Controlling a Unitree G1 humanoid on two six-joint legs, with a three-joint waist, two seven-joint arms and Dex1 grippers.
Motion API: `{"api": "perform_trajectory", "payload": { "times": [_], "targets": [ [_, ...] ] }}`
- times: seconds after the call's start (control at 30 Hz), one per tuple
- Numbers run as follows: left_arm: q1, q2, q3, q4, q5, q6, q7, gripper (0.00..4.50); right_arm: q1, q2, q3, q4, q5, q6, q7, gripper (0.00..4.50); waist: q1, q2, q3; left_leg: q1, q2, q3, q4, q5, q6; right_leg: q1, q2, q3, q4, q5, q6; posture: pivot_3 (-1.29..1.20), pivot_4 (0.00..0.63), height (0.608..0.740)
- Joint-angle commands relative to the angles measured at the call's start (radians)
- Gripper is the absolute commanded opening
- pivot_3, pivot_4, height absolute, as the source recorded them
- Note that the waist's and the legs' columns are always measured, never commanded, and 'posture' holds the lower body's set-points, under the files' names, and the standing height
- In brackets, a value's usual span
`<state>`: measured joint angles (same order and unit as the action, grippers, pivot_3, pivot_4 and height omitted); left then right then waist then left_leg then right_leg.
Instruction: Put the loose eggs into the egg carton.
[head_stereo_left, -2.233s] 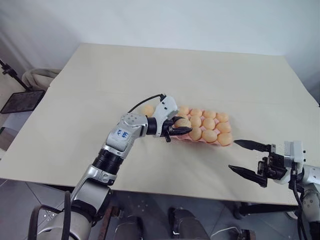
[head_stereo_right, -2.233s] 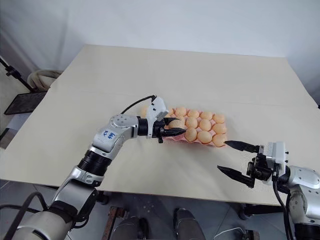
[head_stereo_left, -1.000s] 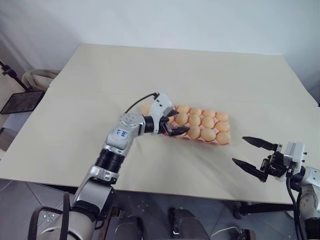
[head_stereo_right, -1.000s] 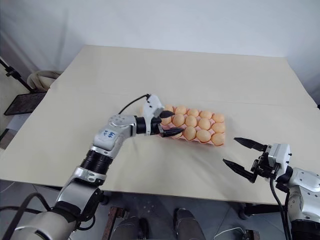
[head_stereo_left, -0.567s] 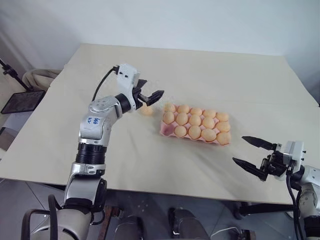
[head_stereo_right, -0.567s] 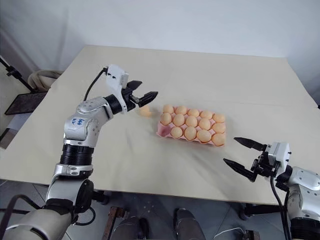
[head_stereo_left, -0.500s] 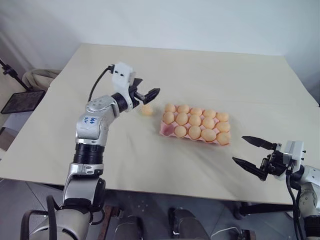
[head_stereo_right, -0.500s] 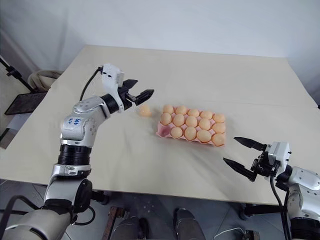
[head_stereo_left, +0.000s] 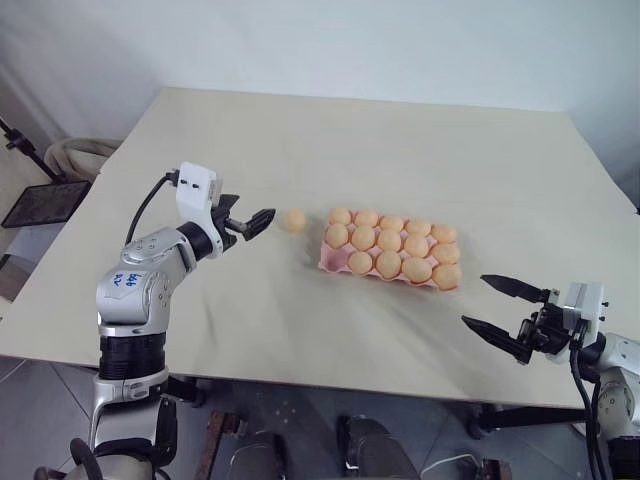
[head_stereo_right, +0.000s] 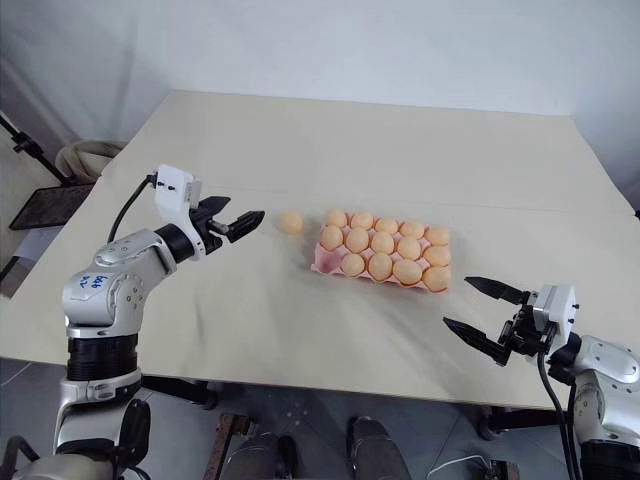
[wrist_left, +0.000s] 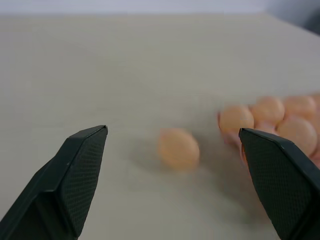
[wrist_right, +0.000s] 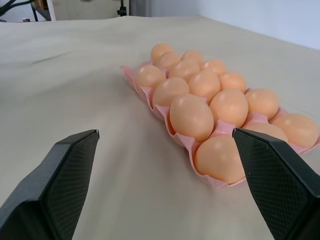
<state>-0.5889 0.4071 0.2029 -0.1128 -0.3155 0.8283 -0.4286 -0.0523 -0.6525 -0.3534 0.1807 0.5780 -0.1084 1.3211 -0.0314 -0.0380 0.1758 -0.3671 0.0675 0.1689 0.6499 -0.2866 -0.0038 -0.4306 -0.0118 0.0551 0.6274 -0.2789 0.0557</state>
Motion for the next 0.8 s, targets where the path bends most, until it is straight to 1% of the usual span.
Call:
{"api": "perform_trajectory", "payload": {
  "times": [0.03,0.07,0.13,0.2,0.27,0.33,0.43,0.5,0.57,0.7,0.8],
  "targets": [
    [0.023,0.029,0.009,-0.084,-0.028,0.027,-0.002,4.49,-0.009,-0.016,-0.008,-0.026,0.010,0.003,0.000,4.50,0.000,0.000,0.000,0.001,0.000,0.000,0.000,0.000,0.000,0.000,0.000,0.000,0.000,0.000,0.000,0.00,0.150,0.740],
    [0.038,0.037,0.003,-0.097,-0.029,0.039,-0.005,4.49,-0.009,-0.017,-0.008,-0.025,0.010,0.004,0.002,4.50,0.000,0.000,0.000,0.000,0.000,0.000,0.000,0.000,0.000,0.000,0.000,0.000,0.000,0.000,0.000,0.00,0.150,0.740],
    [0.101,0.064,0.023,-0.168,-0.061,0.116,-0.013,4.49,-0.016,-0.017,-0.010,-0.028,0.010,0.008,-0.004,4.50,-0.001,0.000,0.000,0.001,0.000,0.000,-0.001,0.000,0.000,0.000,-0.001,0.000,0.000,0.000,0.000,0.00,0.150,0.740],
    [0.184,0.110,0.049,-0.248,-0.096,0.173,-0.039,4.49,-0.018,-0.020,-0.012,-0.027,0.011,0.011,-0.005,4.50,-0.009,0.000,0.000,0.001,0.000,0.000,-0.002,0.000,0.000,0.000,-0.001,0.000,0.000,0.000,-0.001,0.00,0.150,0.740],
    [0.232,0.138,0.072,-0.285,-0.117,0.186,-0.050,4.49,-0.016,-0.023,-0.011,-0.024,0.009,0.013,-0.001,4.50,-0.013,0.000,0.000,0.000,0.001,0.000,-0.002,0.000,0.000,-0.001,0.000,0.000,0.000,-0.001,-0.002,0.00,0.150,0.740],
    [0.244,0.151,0.078,-0.294,-0.129,0.174,-0.053,4.49,-0.017,-0.023,-0.009,-0.021,0.006,0.014,-0.001,4.50,-0.013,0.000,0.000,0.000,0.002,-0.001,-0.002,0.000,0.000,-0.001,0.000,-0.001,0.000,-0.002,-0.003,0.00,0.150,0.740],
    [0.218,0.160,0.071,-0.271,-0.119,0.128,-0.050,4.49,-0.025,-0.019,-0.003,-0.019,0.001,0.018,-0.005,4.50,-0.006,0.000,0.000,0.001,0.001,-0.003,-0.001,-0.001,0.000,0.000,0.000,-0.002,0.000,-0.002,-0.004,0.00,0.150,0.740],
    [0.166,0.158,0.045,-0.223,-0.108,0.093,-0.052,4.49,-0.036,-0.016,0.002,-0.012,-0.004,0.019,-0.006,4.50,-0.002,0.000,0.000,0.001,0.000,-0.003,-0.001,-0.001,0.002,0.001,-0.001,-0.002,-0.001,-0.003,-0.006,0.00,0.150,0.740],
    [0.079,0.147,-0.003,-0.132,-0.087,0.043,-0.065,4.49,-0.049,-0.013,0.010,-0.002,-0.010,0.014,-0.006,4.50,0.000,0.000,0.000,0.000,-0.001,-0.003,-0.001,0.000,0.004,0.001,-0.002,-0.002,-0.002,-0.004,-0.008,0.00,0.150,0.740],
    [-0.087,0.099,-0.123,0.143,-0.014,-0.112,-0.113,4.49,-0.068,-0.006,0.019,0.004,-0.015,0.006,-0.013,4.50,0.002,0.000,0.000,0.000,-0.004,-0.002,-0.001,0.003,0.008,0.002,-0.004,-0.001,-0.004,-0.003,-0.009,0.00,0.150,0.740],
    [-0.165,0.057,-0.174,0.314,0.031,-0.217,-0.140,4.49,-0.064,-0.005,0.015,0.002,-0.015,-0.002,-0.017,4.50,-0.002,0.000,0.000,0.000,-0.004,-0.001,-0.001,0.002,0.009,0.002,-0.006,-0.002,-0.005,0.000,-0.004,0.00,0.150,0.740]
  ]
}}
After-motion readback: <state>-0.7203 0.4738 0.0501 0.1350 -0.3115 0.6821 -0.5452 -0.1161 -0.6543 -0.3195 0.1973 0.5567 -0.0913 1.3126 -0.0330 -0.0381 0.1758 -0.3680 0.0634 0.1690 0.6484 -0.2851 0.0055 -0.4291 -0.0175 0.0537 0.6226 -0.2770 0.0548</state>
